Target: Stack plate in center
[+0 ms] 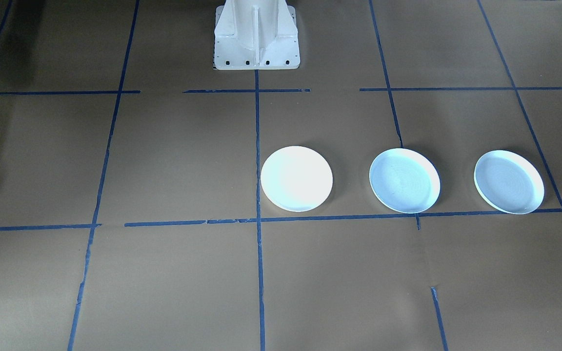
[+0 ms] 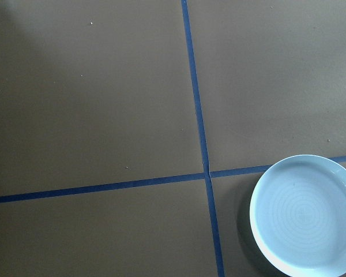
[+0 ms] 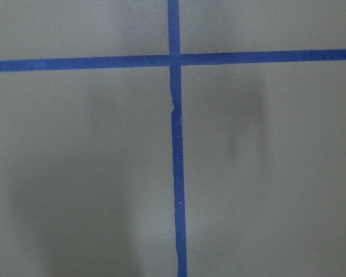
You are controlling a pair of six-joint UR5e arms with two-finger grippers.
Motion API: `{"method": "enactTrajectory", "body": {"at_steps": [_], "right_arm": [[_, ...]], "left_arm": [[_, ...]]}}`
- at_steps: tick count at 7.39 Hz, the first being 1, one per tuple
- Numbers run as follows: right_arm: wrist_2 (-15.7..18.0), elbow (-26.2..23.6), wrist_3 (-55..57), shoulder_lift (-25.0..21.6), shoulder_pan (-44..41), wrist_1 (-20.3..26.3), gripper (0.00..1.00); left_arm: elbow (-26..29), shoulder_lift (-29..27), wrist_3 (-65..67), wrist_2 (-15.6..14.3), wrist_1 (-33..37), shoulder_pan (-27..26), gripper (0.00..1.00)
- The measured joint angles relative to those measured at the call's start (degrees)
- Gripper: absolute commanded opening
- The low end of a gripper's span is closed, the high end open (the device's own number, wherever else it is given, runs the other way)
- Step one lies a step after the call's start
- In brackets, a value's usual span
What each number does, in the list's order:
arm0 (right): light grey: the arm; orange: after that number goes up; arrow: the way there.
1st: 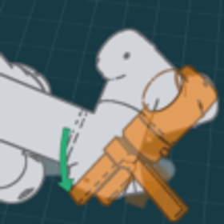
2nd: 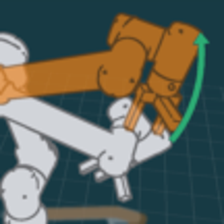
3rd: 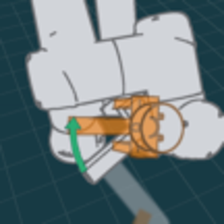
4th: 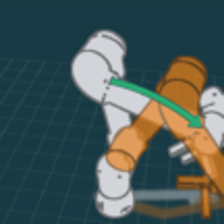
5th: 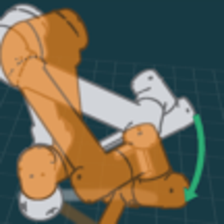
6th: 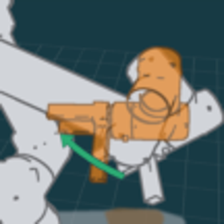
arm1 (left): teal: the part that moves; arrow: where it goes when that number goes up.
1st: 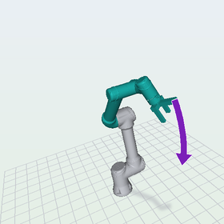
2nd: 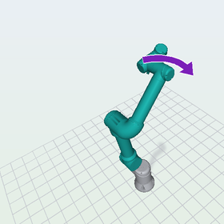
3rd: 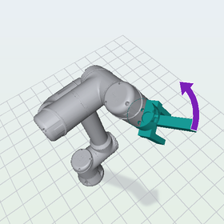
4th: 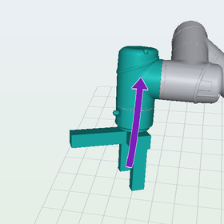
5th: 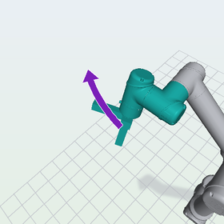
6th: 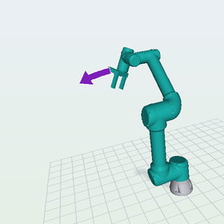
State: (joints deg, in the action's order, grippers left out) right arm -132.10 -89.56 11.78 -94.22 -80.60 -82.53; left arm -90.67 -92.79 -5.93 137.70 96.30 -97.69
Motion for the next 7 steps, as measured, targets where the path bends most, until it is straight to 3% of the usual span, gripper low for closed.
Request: {"method": "enactTrajectory", "body": {"at_steps": [5, 7], "right_arm": [[0.0, 0.0, 0.0, 0.0, 0.0, 0.0, 1.00], [0.0, 0.0, 0.0, 0.0, 0.0, 0.0, 1.00]], "left_arm": [[-0.2, 0.2, -0.3, -0.5, 1.3, 0.0, 1.00], [2.5, 0.0, -0.5, -1.6, 1.2, 0.3, 1.00]]}}
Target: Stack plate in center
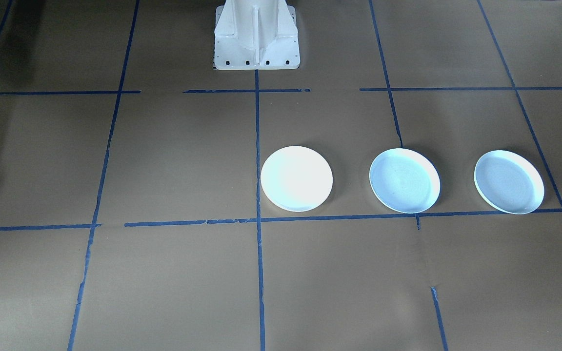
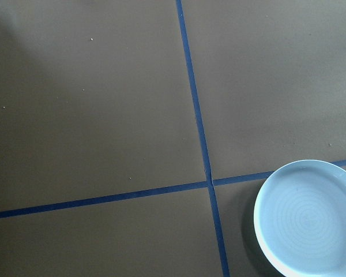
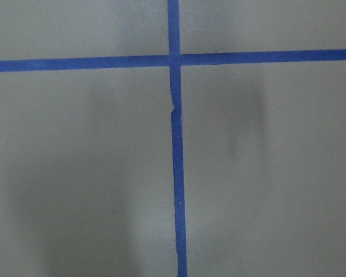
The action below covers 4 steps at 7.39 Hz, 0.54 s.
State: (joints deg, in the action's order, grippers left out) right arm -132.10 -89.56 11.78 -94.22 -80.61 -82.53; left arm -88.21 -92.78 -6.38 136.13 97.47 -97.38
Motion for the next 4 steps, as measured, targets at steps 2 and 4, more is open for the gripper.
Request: {"method": "enactTrajectory", "body": {"at_steps": [2, 4], "right_arm": [[0.0, 0.0, 0.0, 0.0, 0.0, 0.0, 1.00], [0.0, 0.0, 0.0, 0.0, 0.0, 0.0, 1.00]], "left_arm": [[5.7, -0.3, 0.6, 0.1, 1.1, 4.2, 1.00], [11.4, -0.7, 7.5, 2.3, 7.2, 10.6, 1.00]]}}
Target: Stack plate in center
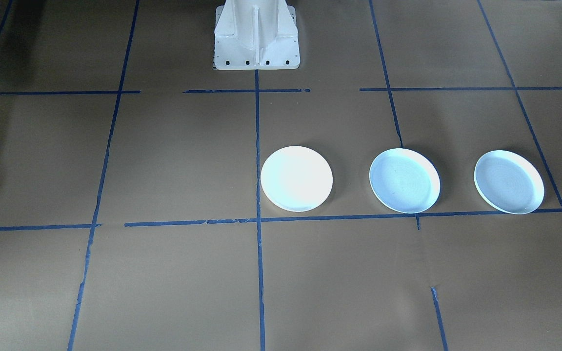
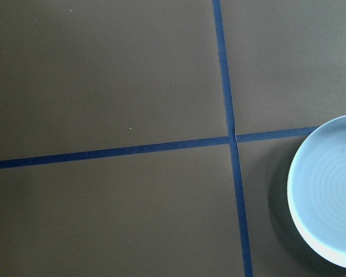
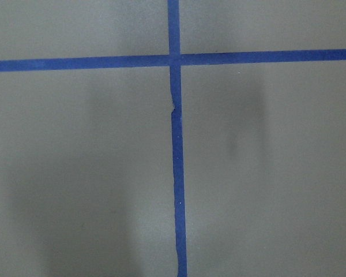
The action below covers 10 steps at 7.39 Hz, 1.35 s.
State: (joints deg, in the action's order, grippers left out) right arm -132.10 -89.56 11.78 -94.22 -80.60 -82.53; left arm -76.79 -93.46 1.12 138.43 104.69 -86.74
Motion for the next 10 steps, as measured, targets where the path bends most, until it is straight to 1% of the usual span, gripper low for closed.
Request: {"method": "enactTrajectory", "body": {"at_steps": [2, 4, 5, 6, 7, 8, 9, 10], "right_arm": [[0.0, 0.0, 0.0, 0.0, 0.0, 0.0, 1.00], [0.0, 0.0, 0.0, 0.0, 0.0, 0.0, 1.00], [0.0, 0.0, 0.0, 0.0, 0.0, 0.0, 1.00], [0.0, 0.0, 0.0, 0.0, 0.0, 0.0, 1.00], [0.0, 0.0, 0.0, 0.0, 0.0, 0.0, 1.00], [0.0, 0.0, 0.0, 0.0, 0.0, 0.0, 1.00], [0.0, 0.0, 0.0, 0.0, 0.0, 0.0, 1.00], [0.0, 0.0, 0.0, 0.0, 0.0, 0.0, 1.00]], "left_arm": [[3.7, -2.4, 4.4, 1.2, 3.1, 5.8, 1.00], [8.2, -5.3, 6.0, 2.2, 4.9, 9.4, 1.00], [9.8, -6.3, 6.6, 3.5, 5.5, 10.7, 0.99], [11.2, -7.1, 7.4, 4.8, 6.0, 11.7, 0.92], [12.6, -7.8, 7.9, 5.4, 6.7, 12.5, 0.74], [13.6, -8.1, 8.1, 5.7, 7.2, 13.3, 0.61], [14.2, -8.3, 8.1, 5.8, 7.5, 13.8, 0.46], [14.5, -8.4, 8.2, 5.8, 7.6, 14.2, 0.22]]}}
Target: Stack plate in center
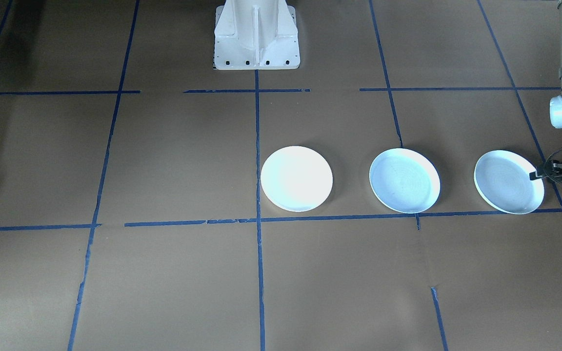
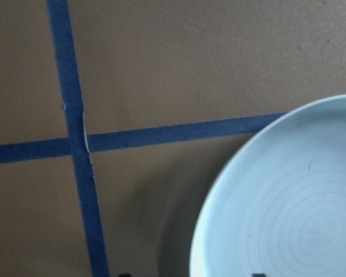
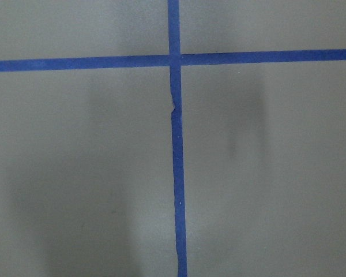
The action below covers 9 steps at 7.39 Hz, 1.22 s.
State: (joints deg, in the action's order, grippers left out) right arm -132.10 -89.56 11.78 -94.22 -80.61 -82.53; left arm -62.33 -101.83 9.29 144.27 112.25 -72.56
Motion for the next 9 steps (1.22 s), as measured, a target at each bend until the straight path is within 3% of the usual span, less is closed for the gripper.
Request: {"method": "enactTrajectory", "body": {"at_steps": [1, 4, 8, 9], "right_arm": [[0.0, 0.0, 0.0, 0.0, 0.0, 0.0, 1.00], [0.0, 0.0, 0.0, 0.0, 0.0, 0.0, 1.00], [0.0, 0.0, 0.0, 0.0, 0.0, 0.0, 1.00], [0.0, 0.0, 0.0, 0.0, 0.0, 0.0, 1.00]], "left_arm": [[0.1, 0.0, 0.0, 0.2, 0.0, 0.2, 0.00], [-0.4, 0.1, 0.0, 2.1, -0.2, 0.2, 0.00], [-7.7, 1.8, 0.2, 16.0, -0.8, -1.7, 0.00], [-8.6, 1.7, 0.2, 17.8, -0.9, -1.6, 0.00]]}}
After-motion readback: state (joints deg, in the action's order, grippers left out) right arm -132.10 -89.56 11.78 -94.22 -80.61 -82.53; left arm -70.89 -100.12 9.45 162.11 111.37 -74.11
